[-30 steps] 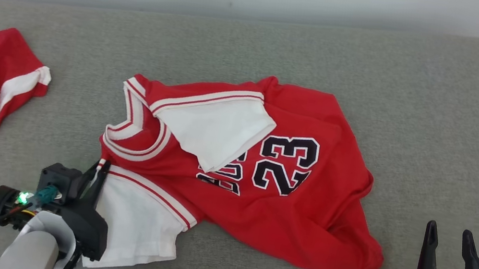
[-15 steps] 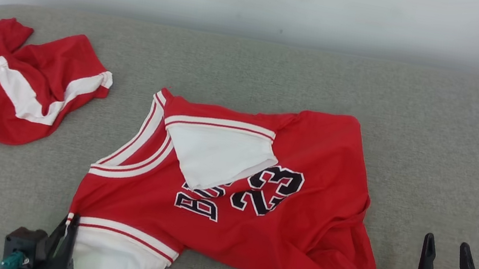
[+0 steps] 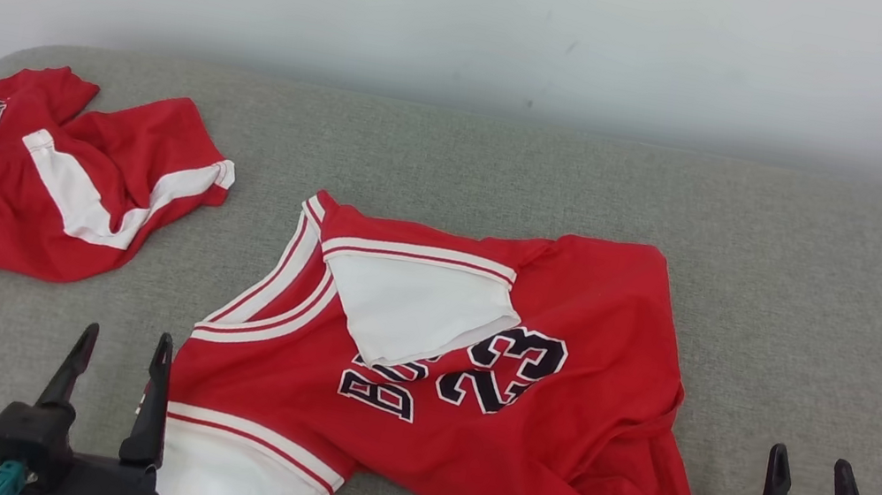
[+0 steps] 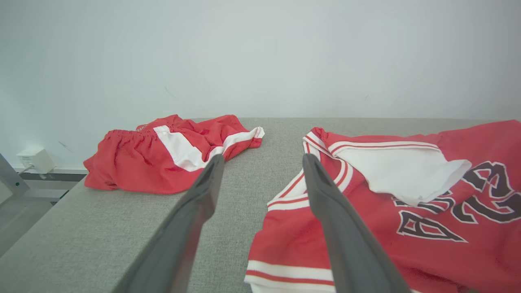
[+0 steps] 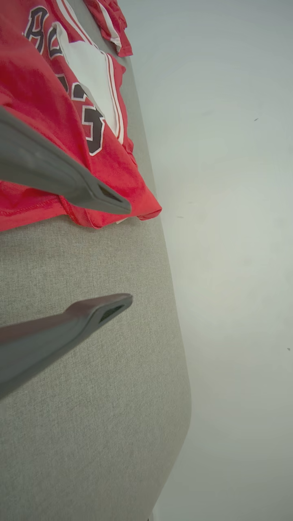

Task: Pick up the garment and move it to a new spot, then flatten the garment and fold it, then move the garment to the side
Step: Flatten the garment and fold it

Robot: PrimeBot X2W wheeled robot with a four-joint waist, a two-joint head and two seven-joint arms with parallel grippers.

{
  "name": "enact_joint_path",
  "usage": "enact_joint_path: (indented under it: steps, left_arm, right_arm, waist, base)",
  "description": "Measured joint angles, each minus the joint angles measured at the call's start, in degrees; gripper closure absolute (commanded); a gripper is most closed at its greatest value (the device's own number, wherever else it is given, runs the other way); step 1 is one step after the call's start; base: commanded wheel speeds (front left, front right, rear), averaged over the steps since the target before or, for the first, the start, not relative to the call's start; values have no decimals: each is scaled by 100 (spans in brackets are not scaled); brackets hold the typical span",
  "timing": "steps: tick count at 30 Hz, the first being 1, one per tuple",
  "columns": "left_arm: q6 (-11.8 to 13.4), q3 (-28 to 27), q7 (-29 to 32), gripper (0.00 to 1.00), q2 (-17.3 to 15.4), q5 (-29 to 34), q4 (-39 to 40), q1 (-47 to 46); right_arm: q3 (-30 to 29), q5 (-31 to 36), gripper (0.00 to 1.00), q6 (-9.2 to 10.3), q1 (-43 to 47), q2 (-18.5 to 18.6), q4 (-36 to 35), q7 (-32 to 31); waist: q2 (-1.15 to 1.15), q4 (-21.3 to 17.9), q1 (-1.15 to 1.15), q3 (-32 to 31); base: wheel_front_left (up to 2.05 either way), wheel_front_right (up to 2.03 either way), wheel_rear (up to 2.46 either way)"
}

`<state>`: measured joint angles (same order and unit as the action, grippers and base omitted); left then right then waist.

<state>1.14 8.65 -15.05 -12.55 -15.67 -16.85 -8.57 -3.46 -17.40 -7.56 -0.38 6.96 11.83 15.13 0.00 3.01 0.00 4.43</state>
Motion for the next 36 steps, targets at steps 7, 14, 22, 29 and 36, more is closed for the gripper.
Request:
enact_joint_path:
  steps: [7,14,22,29,36]
  left_arm:
    - [-14,-431,0,0,286,405,811,431]
    - [-222,-625,0,0,521,650,906,589]
    - [-390,-715,0,0,725,826,871,537]
    - [-519,-777,0,0,826,880,758,427]
    - [-570,-829,0,0,901,907,717,399]
  right_arm:
    - [165,-100,0,0,-43,147,278,0]
    - [478,-124,0,0,-594,510,900,0]
    - [916,-224,0,0,-1435,816,1995,-81]
    - [1163,-375,0,0,-1892,867,3025,-382]
    - [1366,-658,100,0,-2195,867,3587,-361]
  waist:
    - [0,105,0,-68]
    - [0,261,0,-24]
    - [0,508,0,122]
    - [0,741,0,237]
    - [0,876,0,330]
  base:
    - [0,0,0]
    - [0,0,0]
    - [0,0,0]
    - [0,0,0]
    - [0,0,0]
